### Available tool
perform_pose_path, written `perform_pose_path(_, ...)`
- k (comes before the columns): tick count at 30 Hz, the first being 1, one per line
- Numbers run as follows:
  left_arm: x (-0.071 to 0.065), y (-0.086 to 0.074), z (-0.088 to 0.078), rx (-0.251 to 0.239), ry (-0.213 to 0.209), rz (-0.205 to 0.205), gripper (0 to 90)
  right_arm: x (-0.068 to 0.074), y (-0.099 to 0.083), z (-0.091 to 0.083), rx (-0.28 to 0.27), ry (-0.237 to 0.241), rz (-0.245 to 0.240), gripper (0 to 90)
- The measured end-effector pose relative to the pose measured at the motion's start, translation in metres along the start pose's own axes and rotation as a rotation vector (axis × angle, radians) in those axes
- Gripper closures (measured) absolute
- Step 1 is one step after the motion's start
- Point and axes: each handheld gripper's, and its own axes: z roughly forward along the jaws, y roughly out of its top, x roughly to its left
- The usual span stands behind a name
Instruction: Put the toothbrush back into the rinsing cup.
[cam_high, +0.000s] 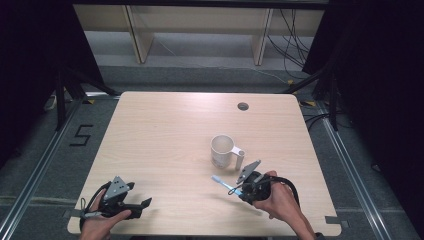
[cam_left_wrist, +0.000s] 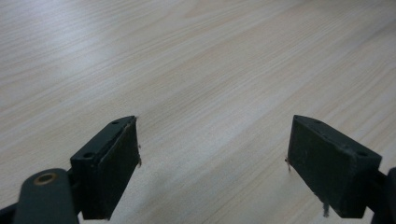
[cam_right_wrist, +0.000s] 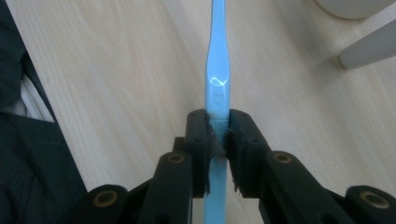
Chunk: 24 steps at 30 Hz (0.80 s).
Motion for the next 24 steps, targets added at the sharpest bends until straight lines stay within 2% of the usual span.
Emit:
perform_pose_path(1,0.000,0.000,0.000,0.000,-0.001,0.000,15.9,0.000,0.000,0.000,0.000,0.000,0.000,78.8)
perform_pose_path(2,0.000,0.000,0.000,-0.002,0.002,-0.003,15.9,-0.002,-0.001,-0.002,-0.036,0.000,-0.002,78.8)
perform_pose_path(4,0.000,0.000,0.000,-0.001,0.002,-0.003,15.9,-0.002,-0.001,-0.002,-0.052,-0.008,0.004,78.8)
perform_pose_path(7,0.000,0.000,0.000,0.001,-0.001,0.000,15.9,-0.004,-0.003,-0.005,-0.141,-0.021,0.028,78.8)
perform_pose_path(8,0.000,0.000,0.000,0.001,-0.001,0.000,15.9,-0.004,-0.003,-0.005,-0.141,-0.021,0.028,78.8)
perform_pose_path(10,0.000,0.000,0.000,-0.001,0.000,0.000,15.9,-0.007,-0.003,-0.005,-0.198,-0.017,0.021,78.8)
perform_pose_path(11,0.001,0.000,0.000,-0.001,0.002,-0.002,15.9,-0.007,-0.004,-0.006,-0.229,-0.023,0.034,78.8)
perform_pose_path(12,0.001,0.000,0.000,-0.001,0.002,-0.002,15.9,-0.007,-0.004,-0.006,-0.229,-0.023,0.034,78.8)
perform_pose_path(13,0.000,0.000,0.000,-0.003,0.003,-0.005,15.9,-0.006,-0.005,-0.005,-0.269,-0.032,0.045,78.8)
perform_pose_path(14,0.000,0.000,0.000,-0.003,0.003,-0.005,15.9,-0.006,-0.005,-0.005,-0.269,-0.032,0.045,78.8)
perform_pose_path(15,0.000,0.000,-0.001,-0.002,0.005,-0.006,15.9,-0.006,-0.006,-0.006,-0.308,-0.038,0.043,78.8)
perform_pose_path(17,0.000,0.000,-0.001,-0.002,0.000,-0.002,15.9,-0.006,-0.007,-0.007,-0.330,-0.037,0.061,78.8)
perform_pose_path(18,0.000,0.000,0.000,-0.002,0.011,0.000,15.9,-0.007,-0.008,-0.008,-0.350,-0.050,0.054,78.8)
perform_pose_path(19,-0.001,0.000,0.000,-0.008,0.003,-0.002,15.9,-0.007,-0.008,-0.008,-0.350,-0.050,0.054,78.8)
perform_pose_path(20,-0.001,0.001,0.000,-0.006,-0.001,0.003,15.9,-0.007,-0.009,-0.009,-0.345,-0.045,0.059,78.8)
perform_pose_path(23,-0.001,0.001,-0.001,-0.008,-0.003,-0.001,15.9,-0.009,-0.011,-0.011,-0.405,-0.027,0.065,78.8)
perform_pose_path(24,-0.001,0.001,-0.001,-0.008,-0.001,-0.003,15.9,-0.009,-0.011,-0.011,-0.405,-0.027,0.065,78.8)
